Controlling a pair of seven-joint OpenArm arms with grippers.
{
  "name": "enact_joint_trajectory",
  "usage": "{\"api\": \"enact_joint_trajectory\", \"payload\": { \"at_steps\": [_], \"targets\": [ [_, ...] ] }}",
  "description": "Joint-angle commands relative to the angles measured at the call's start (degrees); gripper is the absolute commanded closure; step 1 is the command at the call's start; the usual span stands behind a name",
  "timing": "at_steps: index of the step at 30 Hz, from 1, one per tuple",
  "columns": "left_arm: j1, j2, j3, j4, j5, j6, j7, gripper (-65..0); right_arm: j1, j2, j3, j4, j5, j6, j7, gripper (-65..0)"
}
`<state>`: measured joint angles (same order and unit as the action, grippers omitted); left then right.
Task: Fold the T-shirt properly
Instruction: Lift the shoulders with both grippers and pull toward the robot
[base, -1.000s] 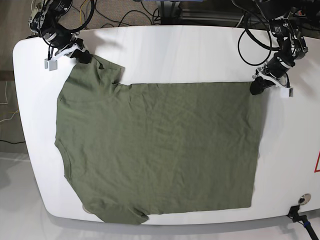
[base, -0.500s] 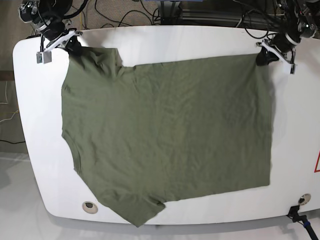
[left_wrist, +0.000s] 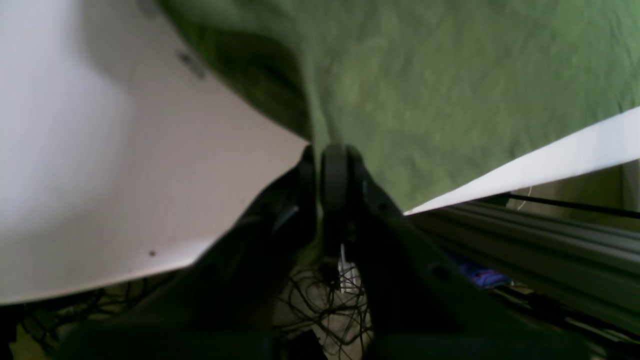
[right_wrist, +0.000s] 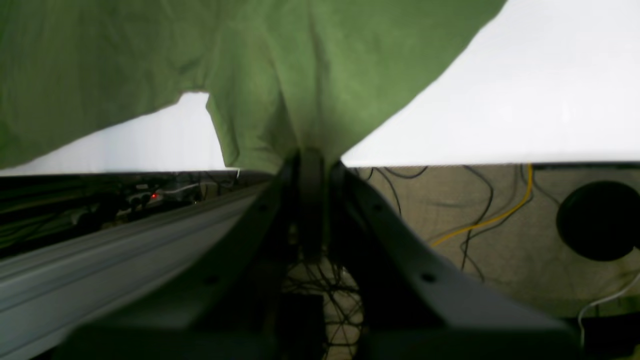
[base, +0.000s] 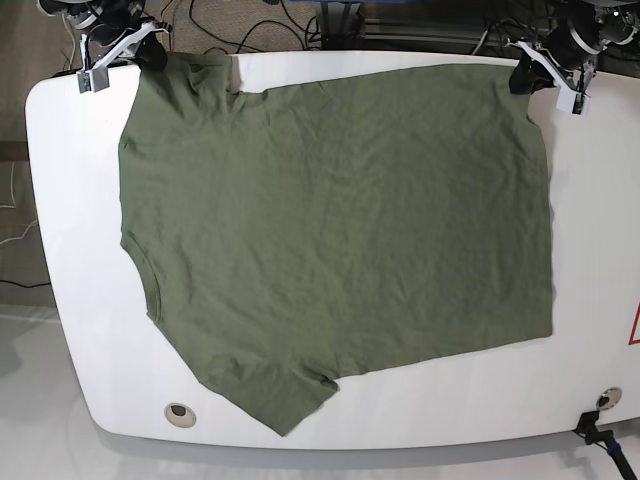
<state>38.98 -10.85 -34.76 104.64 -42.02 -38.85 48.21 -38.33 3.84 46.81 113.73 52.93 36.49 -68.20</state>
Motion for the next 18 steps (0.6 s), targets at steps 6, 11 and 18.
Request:
{"api": "enact_joint_trajectory", "payload": {
  "at_steps": [6,11,18],
  "targets": [
    [-6.4,-0.5,-0.5,2.1,-1.1,-0.2,-1.0,0.0,5.1,4.4,0.3,1.6,2.8,0.4,0.6,0.0],
    [-12.2,1.9,-0.7,1.8,-0.8,0.0,-1.0,0.0,10.2,5.1,0.3,1.4,4.3,-0.8,0.6,0.0],
    [-19.0,1.9,-0.7,-0.8,-0.7,0.1,-1.0,0.0,18.3,5.9,0.0,1.1,0.9,-0.8,0.5,0.0]
  ]
}}
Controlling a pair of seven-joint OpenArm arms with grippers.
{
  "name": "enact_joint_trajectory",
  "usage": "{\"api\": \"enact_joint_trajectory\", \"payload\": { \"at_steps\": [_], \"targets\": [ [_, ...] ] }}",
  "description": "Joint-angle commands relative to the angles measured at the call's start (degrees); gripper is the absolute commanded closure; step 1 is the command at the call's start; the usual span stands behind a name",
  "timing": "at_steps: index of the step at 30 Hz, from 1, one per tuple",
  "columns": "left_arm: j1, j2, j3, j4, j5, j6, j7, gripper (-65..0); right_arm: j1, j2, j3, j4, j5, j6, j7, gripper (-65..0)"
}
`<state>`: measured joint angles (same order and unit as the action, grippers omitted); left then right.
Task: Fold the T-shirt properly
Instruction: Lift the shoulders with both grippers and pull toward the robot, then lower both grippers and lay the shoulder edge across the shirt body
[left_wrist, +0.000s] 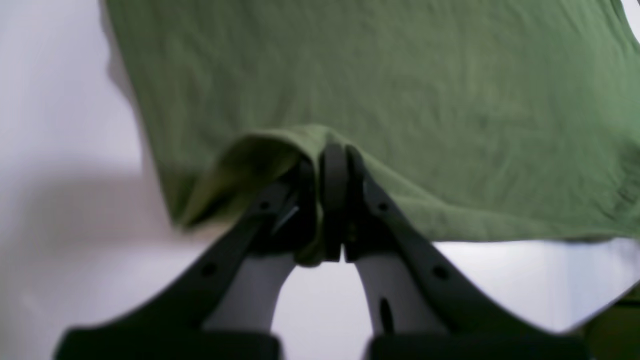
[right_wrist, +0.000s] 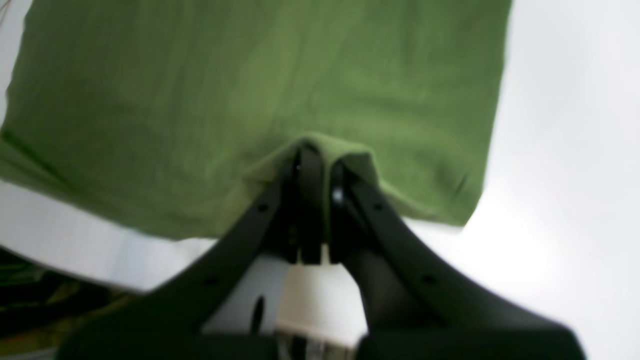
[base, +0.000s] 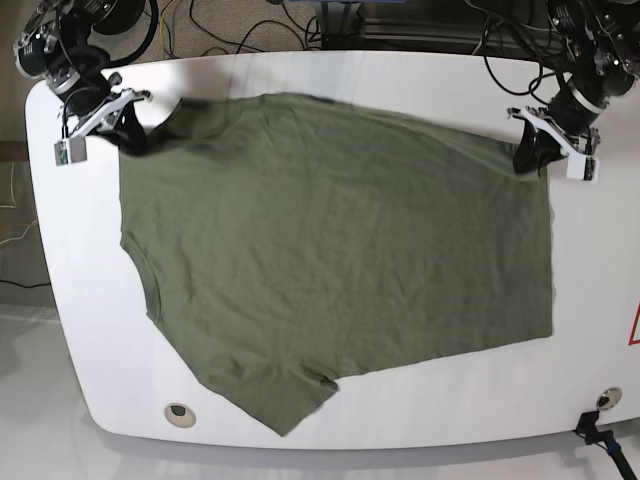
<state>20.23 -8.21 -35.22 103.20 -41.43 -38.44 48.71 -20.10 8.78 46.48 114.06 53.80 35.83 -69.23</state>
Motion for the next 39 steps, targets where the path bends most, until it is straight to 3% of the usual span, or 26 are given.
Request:
{"api": "enact_joint_trajectory", "payload": {
  "at_steps": [1,10,13,19,24,32,39],
  "targets": [
    [-1.0,-0.7,-0.3,-0.2,-1.3,-0.3,-1.5,0.0,1.1,1.0,0.2,0.8,-0.4,-0.2,1.5,0.0],
    [-7.0,-1.2,-0.2,-5.3,-1.3,-0.3,-1.5,0.0,10.0,3.0,-0.2,-5.2,-0.8,-0.2,1.3,0.0],
    [-9.1,-1.2,-0.1,-6.4,-1.2,-0.3,-1.5,0.0,13.5,4.1,-4.5,-7.8,-3.7,-0.2,1.3,0.0],
    [-13.2,-1.2,0.1,-11.5,0.0,-0.3,-1.5,0.0,20.1,3.0,-7.5,-10.7,-9.8,0.0,1.4,0.0],
    [-16.0,-0.9,0.1,-13.0,5.7,-0.3,-1.5,0.0,24.5,3.0,-8.4,-16.2,-9.8,-0.1,1.5,0.0],
    [-20.1,-2.2,0.1,-19.2,6.0,-0.4,-1.5,0.0,30.2,3.8,-9.4,-23.3,-9.9,-0.1,1.6,0.0],
    [-24.2,-3.6,0.1,-23.0,6.0,-0.3,-1.8,0.0,31.6,5.2,-14.2,-27.3,-11.5,-0.3,6.8,0.0]
  ]
}}
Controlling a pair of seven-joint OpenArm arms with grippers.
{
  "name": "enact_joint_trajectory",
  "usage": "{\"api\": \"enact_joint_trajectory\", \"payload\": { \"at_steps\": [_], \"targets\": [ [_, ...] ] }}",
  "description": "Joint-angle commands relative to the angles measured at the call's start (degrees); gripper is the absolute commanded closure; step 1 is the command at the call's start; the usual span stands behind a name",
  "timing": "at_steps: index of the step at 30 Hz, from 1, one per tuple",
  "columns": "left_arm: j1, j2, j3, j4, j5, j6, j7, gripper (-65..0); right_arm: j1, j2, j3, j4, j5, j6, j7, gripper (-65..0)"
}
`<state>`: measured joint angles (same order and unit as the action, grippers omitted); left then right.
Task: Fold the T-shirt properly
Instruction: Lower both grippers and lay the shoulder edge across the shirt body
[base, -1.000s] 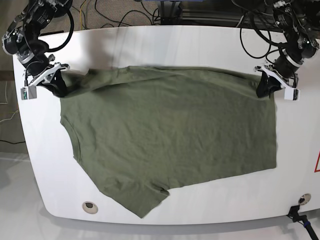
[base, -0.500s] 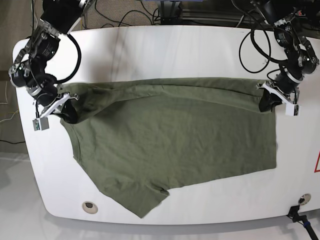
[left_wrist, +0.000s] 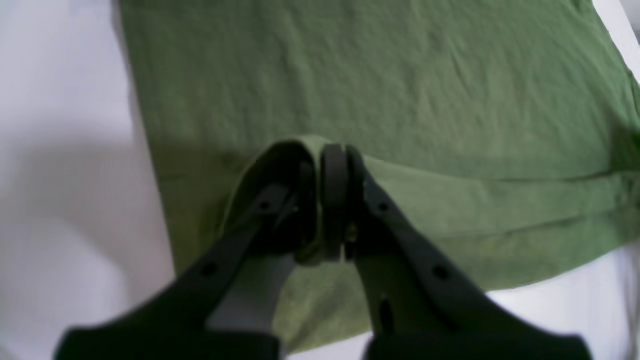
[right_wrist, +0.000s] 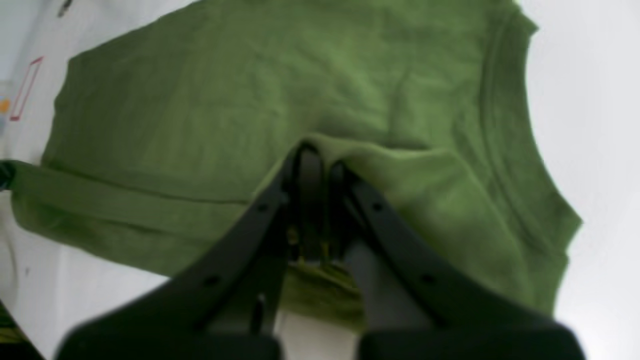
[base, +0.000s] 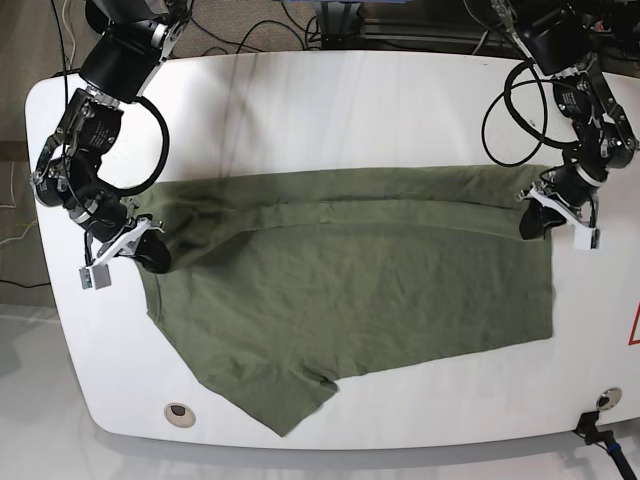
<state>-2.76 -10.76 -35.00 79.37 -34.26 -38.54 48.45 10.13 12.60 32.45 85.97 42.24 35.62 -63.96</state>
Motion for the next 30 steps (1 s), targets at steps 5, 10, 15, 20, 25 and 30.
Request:
{"api": "enact_joint_trajectory", "payload": {
  "at_steps": [5,10,15,20,25,30],
  "targets": [
    [-3.0,-2.4,-0.1,-2.8,-1.1,-0.2,-1.5,0.0,2.4,-0.1,-0.1,0.7,-4.7,0.2,1.6,0.0],
    [-3.1,-2.6,-0.1,-3.2,-1.1,-0.2,-1.5,0.0,2.6,-0.7,-0.2,0.7,-6.2,0.1,2.7,0.0],
    [-3.3,-2.6,0.1,-3.2,-1.0,-0.2,-1.5,0.0,2.6,-0.3,-0.3,0.7,-6.2,-0.1,2.7,0.0],
    [-5.6,-2.6,-0.4,-3.1,4.9,-0.2,-1.5,-31.5,2.6,-0.2,-0.3,0.7,-7.9,-2.0,3.2,-27.8],
    [-7.2,-3.4,-0.1,-2.7,9.2,-0.2,-1.5,-34.1,1.8,-0.2,-0.3,1.5,-15.9,-1.5,7.0,-48.9],
    [-3.6,-4.7,1.2,5.1,15.8,-0.5,-7.5,-34.1,-5.2,-0.2,-0.3,10.9,-19.5,-1.5,10.4,-47.3]
  ]
}}
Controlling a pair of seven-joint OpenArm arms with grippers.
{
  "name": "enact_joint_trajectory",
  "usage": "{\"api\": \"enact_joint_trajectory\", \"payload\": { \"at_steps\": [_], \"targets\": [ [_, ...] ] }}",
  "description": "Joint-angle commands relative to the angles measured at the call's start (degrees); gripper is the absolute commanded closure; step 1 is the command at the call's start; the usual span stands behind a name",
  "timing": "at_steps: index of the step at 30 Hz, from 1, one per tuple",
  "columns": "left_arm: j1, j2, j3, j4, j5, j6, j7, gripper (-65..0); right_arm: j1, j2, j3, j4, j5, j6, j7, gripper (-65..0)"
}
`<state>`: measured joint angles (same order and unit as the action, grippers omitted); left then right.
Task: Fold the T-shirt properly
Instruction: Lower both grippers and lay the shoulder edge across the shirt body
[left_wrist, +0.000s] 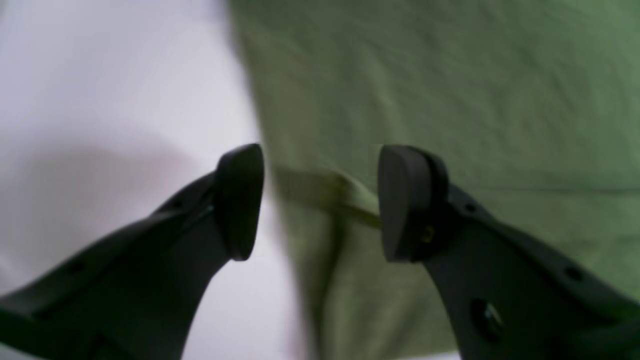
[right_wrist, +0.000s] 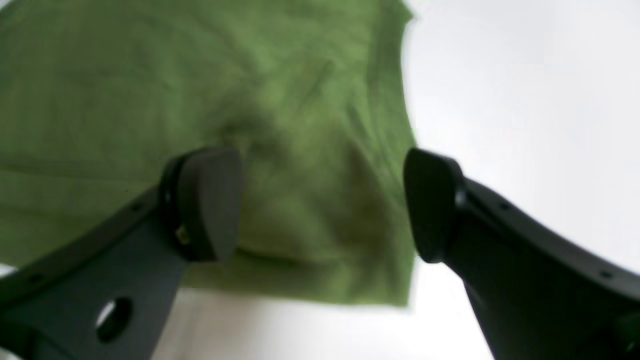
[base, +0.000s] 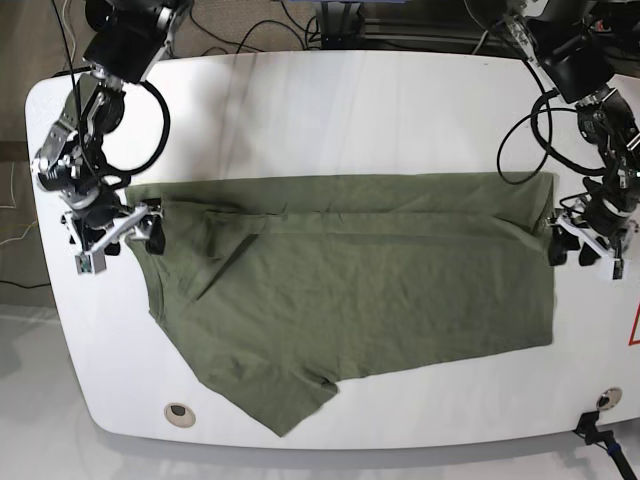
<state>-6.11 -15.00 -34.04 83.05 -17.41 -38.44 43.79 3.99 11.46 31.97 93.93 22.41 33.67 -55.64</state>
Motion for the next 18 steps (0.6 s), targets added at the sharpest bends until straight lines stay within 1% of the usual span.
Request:
{"api": "enact_joint_trajectory", "payload": {
  "at_steps": [1,3,6,10,12,15,18],
  "targets": [
    [1.6,-0.4,0.5,4.3,0.0,-0.6,-4.8,-34.1,-0.4,0.9,0.2,4.8,-0.7,0.4,2.3,-47.3],
    [5.4,-0.3,0.5,9.0,1.4,-0.6,-7.8,-34.1,-2.9,0.9,0.3,8.3,-2.9,0.4,2.6,-47.3],
    [10.5,-0.3,0.5,12.7,2.3,-0.6,-11.7,-34.1,-5.5,0.8,0.3,10.7,-5.5,0.5,3.1,-47.3],
    [13.8,-0.3,0.5,13.9,2.2,-0.6,-13.7,-34.1,-8.0,0.6,0.2,10.4,-12.7,0.4,9.2,-47.5],
    [15.3,-0.3,0.5,13.9,2.8,-0.6,-15.6,-34.1,-8.8,0.4,0.0,8.4,-15.2,0.5,11.9,-47.5],
    [16.4,0.4,0.9,13.6,7.4,-0.4,-20.4,-34.1,-9.2,0.8,-1.1,3.9,-16.0,0.5,15.1,-47.4],
    [16.2,2.1,1.6,12.9,11.5,-0.4,-21.1,-34.1,-9.2,0.8,-1.0,-0.4,-16.1,0.5,18.3,-47.4]
  ]
}}
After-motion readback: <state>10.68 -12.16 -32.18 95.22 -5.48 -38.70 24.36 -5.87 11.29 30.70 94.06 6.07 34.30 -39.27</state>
